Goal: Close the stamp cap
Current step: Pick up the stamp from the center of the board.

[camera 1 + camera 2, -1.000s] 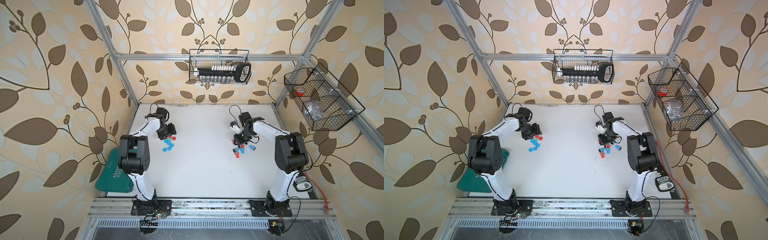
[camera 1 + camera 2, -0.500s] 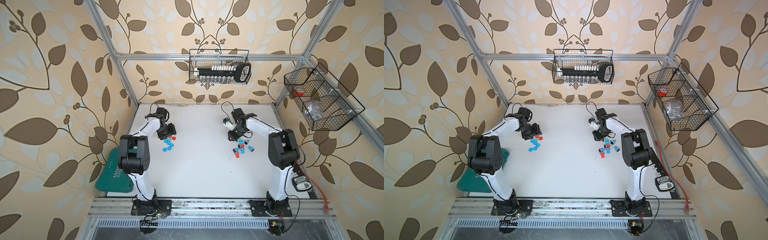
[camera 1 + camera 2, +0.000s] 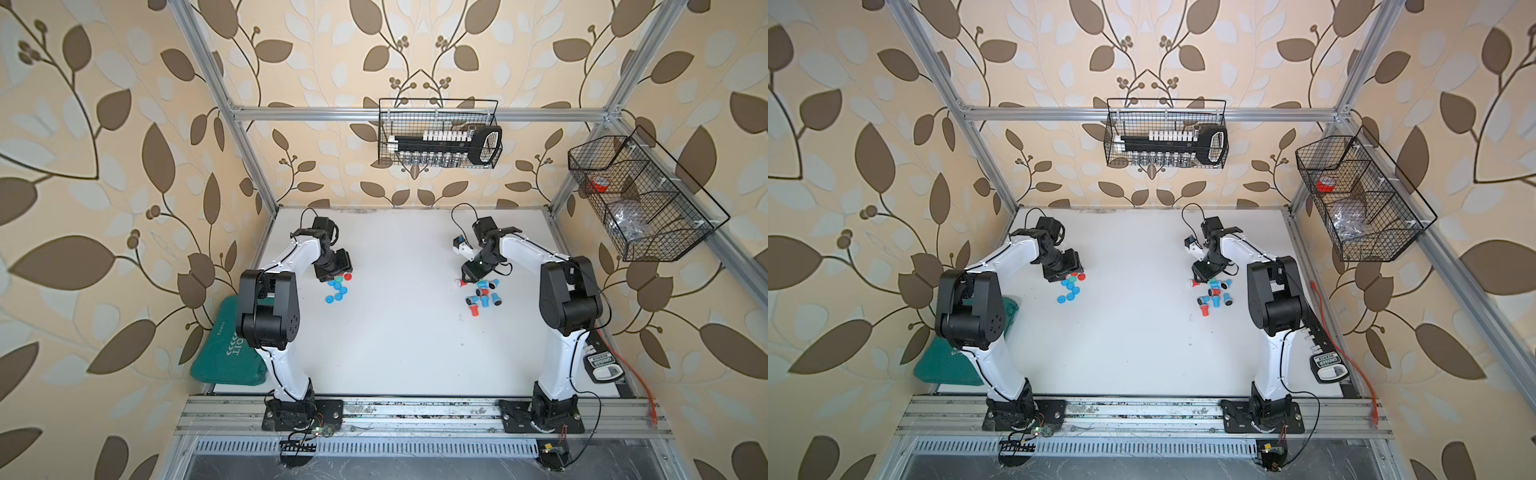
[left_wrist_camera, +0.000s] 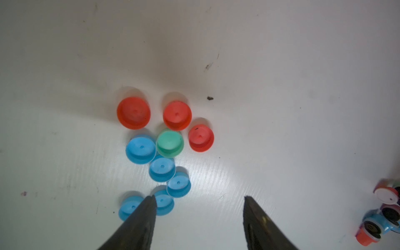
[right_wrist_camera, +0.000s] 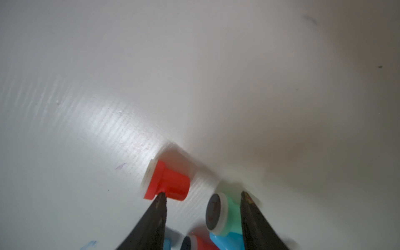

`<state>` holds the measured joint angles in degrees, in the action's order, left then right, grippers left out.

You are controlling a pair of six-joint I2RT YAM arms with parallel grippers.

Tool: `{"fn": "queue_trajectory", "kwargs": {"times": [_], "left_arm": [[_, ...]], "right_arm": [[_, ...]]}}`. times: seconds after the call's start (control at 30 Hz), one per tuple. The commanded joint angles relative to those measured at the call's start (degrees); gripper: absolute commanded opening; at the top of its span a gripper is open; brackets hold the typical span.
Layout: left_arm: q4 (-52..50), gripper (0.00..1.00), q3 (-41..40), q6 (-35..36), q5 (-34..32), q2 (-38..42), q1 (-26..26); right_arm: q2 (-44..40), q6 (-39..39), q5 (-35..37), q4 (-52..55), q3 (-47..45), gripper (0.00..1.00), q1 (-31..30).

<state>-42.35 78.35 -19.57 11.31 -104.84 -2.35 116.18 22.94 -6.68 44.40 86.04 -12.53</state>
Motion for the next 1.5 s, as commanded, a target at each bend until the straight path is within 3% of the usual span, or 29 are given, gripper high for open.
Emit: {"fn": "queue_trajectory", "kwargs": {"times": [0.0,0.63,0.87,1.47], "left_arm": [[-1.07,0.66,-0.47,1.11,-1.1,2.88,0.84],[-0.15,0.66,-1.79,0.39,-0.86,3.1,1.29],[-0.06,0.66,-1.56,-0.03,-0.7,3.03,1.26],[-0.35,0.66,-2.48,0.07,-1.38,4.19,1.4]], "right_arm": [[-1.12,1.57,-2.68,0.18,-1.26,0.51,-1.63],[-4.76,1.2,-5.57,0.17,-5.27,0.5,-5.66],[-1.55,2.19,-5.09,1.67,-3.5,0.5,-8.77],[-3.37,2.11,-5.27,0.26,-7.52,0.46,-10.36]]}}
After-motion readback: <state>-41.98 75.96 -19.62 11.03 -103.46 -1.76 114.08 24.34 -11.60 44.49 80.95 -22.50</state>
